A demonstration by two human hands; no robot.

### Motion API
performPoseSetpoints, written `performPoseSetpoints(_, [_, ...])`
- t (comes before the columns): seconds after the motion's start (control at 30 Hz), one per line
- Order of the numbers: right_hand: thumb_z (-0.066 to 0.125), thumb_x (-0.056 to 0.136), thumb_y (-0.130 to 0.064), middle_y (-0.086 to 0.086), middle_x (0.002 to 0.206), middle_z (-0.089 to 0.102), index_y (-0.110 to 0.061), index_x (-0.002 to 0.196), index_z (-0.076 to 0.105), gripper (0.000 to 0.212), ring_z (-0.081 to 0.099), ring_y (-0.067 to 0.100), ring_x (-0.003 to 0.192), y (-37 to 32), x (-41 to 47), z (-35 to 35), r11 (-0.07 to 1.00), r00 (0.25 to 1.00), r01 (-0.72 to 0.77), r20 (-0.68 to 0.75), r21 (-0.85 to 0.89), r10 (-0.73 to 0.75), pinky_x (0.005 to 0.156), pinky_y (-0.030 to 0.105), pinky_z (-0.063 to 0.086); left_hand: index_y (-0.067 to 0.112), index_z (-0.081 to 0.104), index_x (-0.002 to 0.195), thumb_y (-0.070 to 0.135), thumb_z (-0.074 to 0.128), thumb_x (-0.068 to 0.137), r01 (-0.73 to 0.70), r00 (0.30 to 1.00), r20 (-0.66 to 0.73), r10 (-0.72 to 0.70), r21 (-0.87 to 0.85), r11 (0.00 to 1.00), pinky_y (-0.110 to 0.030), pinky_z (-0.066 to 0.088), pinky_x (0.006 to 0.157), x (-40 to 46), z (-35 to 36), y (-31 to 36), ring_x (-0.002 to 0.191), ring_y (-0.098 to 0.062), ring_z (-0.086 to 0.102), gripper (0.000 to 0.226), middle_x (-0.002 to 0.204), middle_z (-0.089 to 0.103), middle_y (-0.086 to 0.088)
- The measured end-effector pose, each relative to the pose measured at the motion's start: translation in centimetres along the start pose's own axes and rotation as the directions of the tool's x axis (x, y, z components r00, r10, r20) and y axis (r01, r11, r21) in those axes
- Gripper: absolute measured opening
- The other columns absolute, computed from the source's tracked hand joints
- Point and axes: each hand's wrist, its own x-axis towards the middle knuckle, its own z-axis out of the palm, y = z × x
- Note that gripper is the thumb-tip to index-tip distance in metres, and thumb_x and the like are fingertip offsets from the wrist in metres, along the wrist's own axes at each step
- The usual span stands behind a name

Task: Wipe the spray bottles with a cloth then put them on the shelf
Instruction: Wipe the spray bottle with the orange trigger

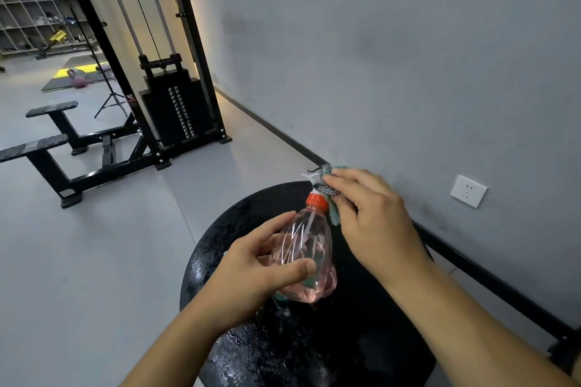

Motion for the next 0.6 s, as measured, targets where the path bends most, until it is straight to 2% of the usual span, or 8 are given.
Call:
performPoseSetpoints(0.13, [0.063, 0.099, -0.01, -0.007, 0.135, 0.063, -0.019, 0.134, 0.069, 0.036, 0.048, 0.004, 0.128, -0.1, -0.1, 0.1, 1.0, 1.0, -0.01, 0.003, -0.027, 0.01, 0.1, -0.006, 0.025, 0.036, 0.057, 0.146, 0.013, 0.09, 0.078, 0.002, 1.0, 0.015, -0.002, -0.013, 1.0, -0.032, 0.063, 0.09, 0.0, 0.0, 0.1, 0.107, -0.022, 0.079, 0.079, 0.12, 0.08, 0.0])
performPoseSetpoints(0.27, [0.061, 0.1, -0.008, -0.009, 0.135, 0.061, -0.021, 0.133, 0.07, 0.037, 0.045, 0.004, 0.13, -0.5, -0.4, 0.3, 0.998, 0.995, 0.064, 0.076, -0.015, -0.063, 0.105, 0.004, 0.027, 0.038, 0.056, 0.147, 0.016, 0.094, 0.079, 0.025, 0.999, 0.031, -0.025, -0.013, 1.0, -0.045, 0.061, 0.098, 0.0, -0.1, -0.1, 0.109, -0.026, 0.078, 0.082, 0.121, 0.08, -0.003])
performPoseSetpoints(0.43, [0.063, 0.098, -0.005, -0.007, 0.126, 0.065, -0.018, 0.129, 0.073, 0.035, 0.055, 0.01, 0.122, 0.9, 0.2, -0.3, 0.999, 0.999, -0.029, -0.019, -0.021, 0.028, 0.106, 0.025, 0.048, 0.042, 0.057, 0.147, 0.024, 0.091, 0.078, 0.009, 0.999, 0.039, -0.01, 0.013, 1.0, -0.04, 0.063, 0.095, -0.2, -0.2, 0.2, 0.108, -0.022, 0.078, 0.079, 0.122, 0.079, -0.001])
performPoseSetpoints(0.53, [0.062, 0.098, -0.006, -0.01, 0.126, 0.062, -0.021, 0.128, 0.073, 0.035, 0.051, 0.006, 0.122, -0.1, -0.2, -0.1, 1.0, 1.0, 0.005, 0.005, -0.003, -0.005, 0.105, 0.011, 0.038, 0.041, 0.059, 0.145, 0.023, 0.093, 0.074, 0.019, 0.999, 0.04, -0.019, -0.011, 1.0, -0.04, 0.063, 0.094, 0.0, 0.1, 0.1, 0.107, -0.025, 0.078, 0.081, 0.123, 0.079, -0.004])
performPoseSetpoints(0.6, [0.062, 0.097, -0.004, -0.01, 0.127, 0.061, -0.023, 0.127, 0.074, 0.038, 0.048, 0.006, 0.124, -0.6, -0.5, 0.4, 0.997, 0.995, 0.074, 0.071, -0.008, -0.073, 0.106, 0.011, 0.035, 0.041, 0.06, 0.145, 0.023, 0.095, 0.072, 0.032, 0.999, 0.037, -0.031, -0.019, 0.999, -0.043, 0.063, 0.095, 0.1, 0.3, 0.0, 0.107, -0.027, 0.078, 0.083, 0.122, 0.078, -0.004])
